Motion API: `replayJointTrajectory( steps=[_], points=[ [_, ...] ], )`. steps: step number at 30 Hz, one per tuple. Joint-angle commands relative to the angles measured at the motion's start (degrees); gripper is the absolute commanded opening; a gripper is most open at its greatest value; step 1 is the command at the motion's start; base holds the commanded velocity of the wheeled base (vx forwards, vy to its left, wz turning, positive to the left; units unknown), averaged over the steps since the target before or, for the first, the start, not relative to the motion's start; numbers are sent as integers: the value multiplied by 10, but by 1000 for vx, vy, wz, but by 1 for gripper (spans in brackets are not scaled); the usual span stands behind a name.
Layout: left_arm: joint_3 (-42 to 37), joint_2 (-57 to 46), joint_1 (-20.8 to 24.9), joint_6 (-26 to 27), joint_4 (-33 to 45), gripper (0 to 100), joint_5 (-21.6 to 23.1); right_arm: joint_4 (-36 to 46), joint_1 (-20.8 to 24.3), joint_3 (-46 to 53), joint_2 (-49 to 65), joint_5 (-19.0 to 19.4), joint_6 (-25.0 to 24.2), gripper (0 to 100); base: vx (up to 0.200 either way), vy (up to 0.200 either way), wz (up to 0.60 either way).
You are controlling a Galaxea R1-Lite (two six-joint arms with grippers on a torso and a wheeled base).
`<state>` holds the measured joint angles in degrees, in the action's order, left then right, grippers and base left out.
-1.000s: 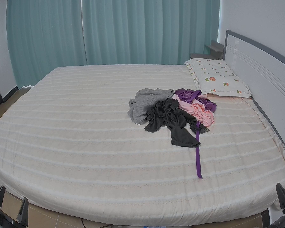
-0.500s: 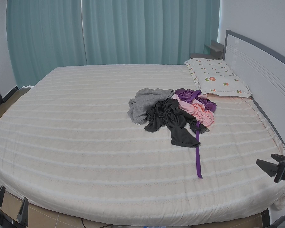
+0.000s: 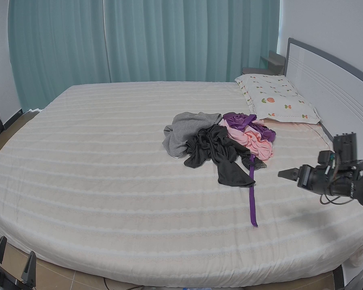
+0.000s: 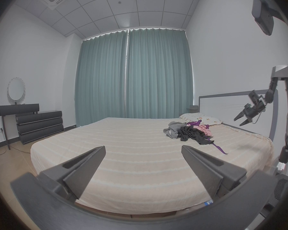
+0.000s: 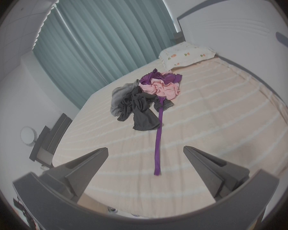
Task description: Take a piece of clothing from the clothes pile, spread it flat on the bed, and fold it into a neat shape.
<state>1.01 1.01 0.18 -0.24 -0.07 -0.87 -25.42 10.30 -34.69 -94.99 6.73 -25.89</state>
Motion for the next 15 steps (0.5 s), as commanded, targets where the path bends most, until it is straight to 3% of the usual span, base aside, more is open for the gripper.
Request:
replayJointTrajectory(
  steps=[1,4,7,15],
  points=[
    [-10,-7,0,0,0,100,0,-31,51,-188,-276,-53,-87,100,0,0,0],
    [-10,-7,0,0,0,100,0,-31,52,-211,-303,-60,-94,100,0,0,0],
    [-10,-7,0,0,0,100,0,-24,51,-304,-394,-93,-110,100,0,0,0],
    [-10,-7,0,0,0,100,0,12,51,-406,-464,-95,-121,100,0,0,0]
  ],
)
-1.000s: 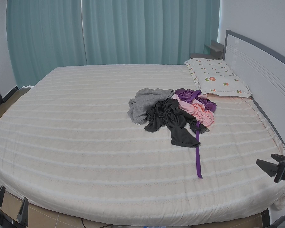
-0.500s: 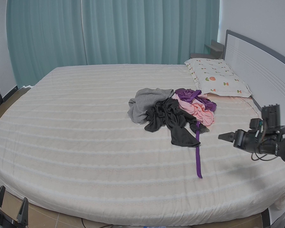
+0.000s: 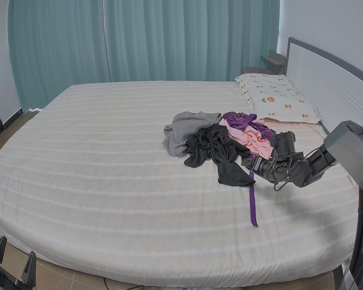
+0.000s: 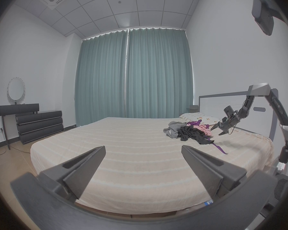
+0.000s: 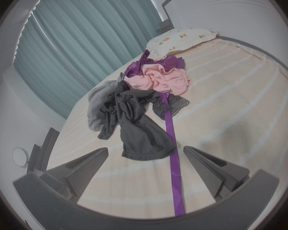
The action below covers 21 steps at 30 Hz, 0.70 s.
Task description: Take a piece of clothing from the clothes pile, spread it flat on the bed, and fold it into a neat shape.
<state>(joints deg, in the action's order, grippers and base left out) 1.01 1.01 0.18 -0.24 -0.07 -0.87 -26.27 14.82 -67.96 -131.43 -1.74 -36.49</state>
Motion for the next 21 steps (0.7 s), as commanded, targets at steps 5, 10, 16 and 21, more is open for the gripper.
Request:
replayJointTrajectory(
  steps=[5,10,16,21],
  points=[
    [-10,-7,0,0,0,100,0,45,3,-118,-124,-10,-35,100,0,0,0],
    [-10,-7,0,0,0,100,0,72,1,-161,-147,-10,-40,100,0,0,0],
    [-10,-7,0,0,0,100,0,75,13,-176,-148,-10,-62,100,0,0,0],
    [-10,-7,0,0,0,100,0,76,20,-204,-166,-12,-63,100,0,0,0]
  ],
)
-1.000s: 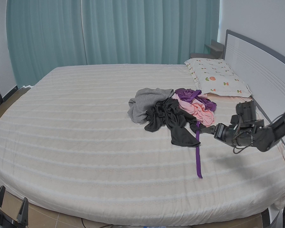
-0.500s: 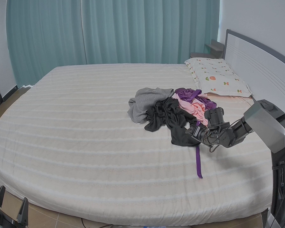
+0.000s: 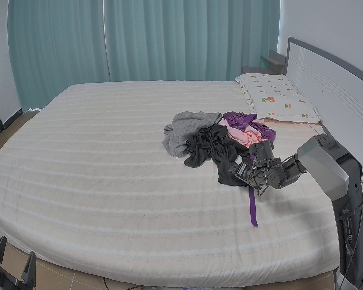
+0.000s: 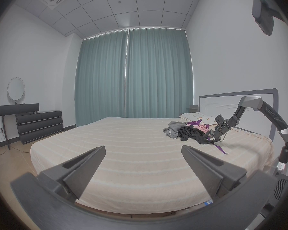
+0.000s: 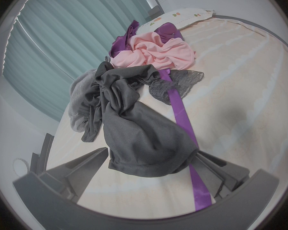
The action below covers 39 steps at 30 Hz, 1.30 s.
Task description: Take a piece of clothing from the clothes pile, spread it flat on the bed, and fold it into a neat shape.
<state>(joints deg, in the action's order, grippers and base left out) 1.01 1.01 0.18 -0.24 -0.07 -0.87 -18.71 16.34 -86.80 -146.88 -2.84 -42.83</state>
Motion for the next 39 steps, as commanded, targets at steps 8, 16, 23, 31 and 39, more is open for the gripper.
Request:
replayJointTrajectory(
  steps=[8,16,23,31,39],
  points=[
    [-10,-7,0,0,0,100,0,41,34,-96,-61,-45,1,100,0,0,0],
    [-10,-7,0,0,0,100,0,57,36,-152,-82,-66,0,0,0,0,0],
    [-10,-7,0,0,0,100,0,50,34,-152,-100,-66,-2,0,0,0,0],
    [-10,-7,0,-1,0,100,0,26,35,-77,-33,-55,-60,0,0,0,0],
    [-10,-7,0,0,0,100,0,-132,41,177,100,-6,-60,0,0,0,0]
  ],
)
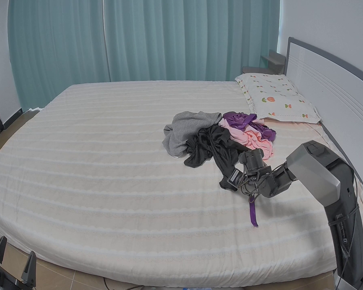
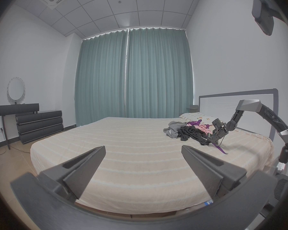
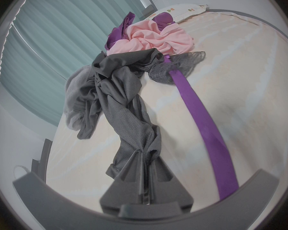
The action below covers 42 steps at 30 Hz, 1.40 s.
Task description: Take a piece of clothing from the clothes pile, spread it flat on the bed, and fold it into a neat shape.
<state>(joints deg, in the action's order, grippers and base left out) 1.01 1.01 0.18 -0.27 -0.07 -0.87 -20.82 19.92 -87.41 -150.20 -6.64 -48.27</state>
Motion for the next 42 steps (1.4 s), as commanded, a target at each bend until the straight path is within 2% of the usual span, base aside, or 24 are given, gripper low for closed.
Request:
replayJointTrajectory(
  steps=[1,2,4,7,14,20,22,24,26,30,42],
  points=[
    [-10,-7,0,0,0,100,0,-137,6,216,152,38,-4,0,0,0,0],
    [-10,-7,0,0,0,100,0,-146,6,226,159,39,-4,0,0,0,0],
    [-10,-7,0,0,0,100,0,-222,13,321,223,57,-4,0,0,0,0],
    [-10,-7,0,0,0,100,0,-280,13,406,294,71,-2,0,0,0,0],
    [-10,-7,0,0,0,100,0,-299,14,493,482,76,-1,0,0,0,0],
    [-10,-7,0,0,0,100,0,-288,21,493,624,102,18,0,0,0,0],
    [-10,-7,0,0,0,100,0,-288,21,493,624,102,18,0,0,0,0],
    [-10,-7,0,0,0,100,0,-280,34,482,685,126,57,0,0,0,0],
    [-10,-7,0,0,0,100,0,-277,50,476,702,136,70,0,0,0,0],
    [-10,-7,0,1,0,100,1,-266,77,464,700,138,82,0,0,0,0],
    [-10,-8,0,42,-5,100,38,-266,97,447,682,144,97,0,0,0,0]
  ],
)
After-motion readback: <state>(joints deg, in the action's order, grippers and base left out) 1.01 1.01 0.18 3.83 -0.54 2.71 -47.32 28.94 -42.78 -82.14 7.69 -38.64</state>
